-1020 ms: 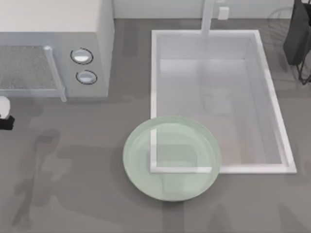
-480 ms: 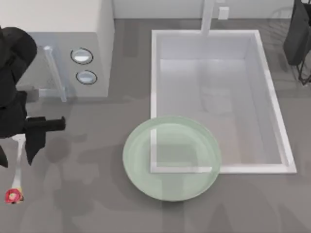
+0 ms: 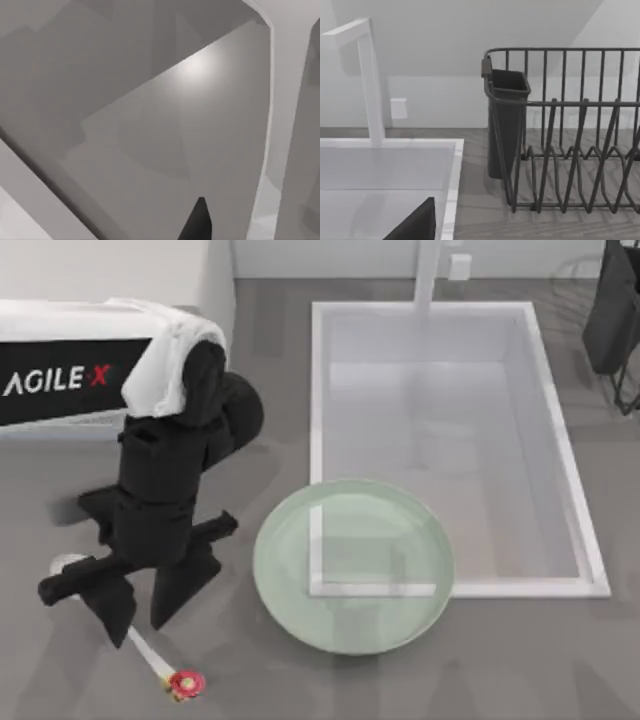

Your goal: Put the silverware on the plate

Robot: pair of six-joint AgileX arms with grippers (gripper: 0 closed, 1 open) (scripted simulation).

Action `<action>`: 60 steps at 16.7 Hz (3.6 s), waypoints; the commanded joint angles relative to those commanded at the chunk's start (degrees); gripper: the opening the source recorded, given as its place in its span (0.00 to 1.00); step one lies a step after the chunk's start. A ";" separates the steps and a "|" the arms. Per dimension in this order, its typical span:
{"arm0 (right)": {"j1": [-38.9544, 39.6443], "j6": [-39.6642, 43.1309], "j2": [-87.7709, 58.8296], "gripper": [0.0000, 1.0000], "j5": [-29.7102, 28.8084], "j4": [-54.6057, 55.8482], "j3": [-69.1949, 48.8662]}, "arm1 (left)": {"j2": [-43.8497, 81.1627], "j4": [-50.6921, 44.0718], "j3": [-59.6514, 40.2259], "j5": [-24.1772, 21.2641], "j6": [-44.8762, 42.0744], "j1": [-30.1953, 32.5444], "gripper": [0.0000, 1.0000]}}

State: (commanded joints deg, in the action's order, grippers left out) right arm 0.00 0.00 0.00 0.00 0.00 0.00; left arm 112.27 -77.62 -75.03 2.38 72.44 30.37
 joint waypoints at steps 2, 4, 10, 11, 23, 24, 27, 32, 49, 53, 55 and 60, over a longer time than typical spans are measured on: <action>0.00 0.00 0.00 1.00 0.00 0.00 0.00 | 3.17 -1.19 -3.24 -0.50 12.80 3.87 0.00; 0.00 0.00 0.00 1.00 0.00 0.00 0.00 | 5.94 -1.64 -7.07 -1.03 24.27 7.09 0.00; 0.00 0.00 0.00 1.00 0.00 0.00 0.00 | 12.81 1.38 -20.00 -1.82 47.65 12.94 0.00; 0.00 0.00 0.00 1.00 0.00 0.00 0.00 | 13.48 2.27 -22.13 -1.75 50.29 13.39 0.00; 0.00 0.00 0.00 1.00 0.00 0.00 0.00 | 14.46 6.43 -31.40 -0.90 60.33 14.00 0.00; 0.00 0.00 0.00 1.00 0.00 0.00 0.00 | 14.46 6.43 -31.40 -0.90 60.33 14.00 0.00; 0.00 0.00 0.00 1.00 0.00 0.00 0.00 | 13.78 5.71 -31.26 -1.30 60.13 14.60 0.00; 0.00 0.00 0.00 1.00 0.00 0.00 0.00 | 10.98 3.68 -30.23 -2.76 58.71 16.86 0.00; 0.00 0.00 0.00 1.00 0.00 0.00 0.00 | 10.73 10.00 -27.43 -2.43 59.36 17.21 0.00; 0.00 0.00 0.00 1.00 0.00 0.00 0.00 | 14.15 13.51 -26.63 -1.27 60.17 15.36 0.00; 0.00 0.00 0.00 1.00 0.00 0.00 0.00 | 15.80 14.84 -25.64 -0.95 60.39 14.65 0.00; 0.00 0.00 0.00 1.00 0.00 0.00 0.00 | 16.84 15.49 -24.73 -0.91 60.50 14.34 0.00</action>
State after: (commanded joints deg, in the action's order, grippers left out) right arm 0.00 0.00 0.00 0.00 0.00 0.00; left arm 129.11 -62.14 -99.76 1.46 132.94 44.72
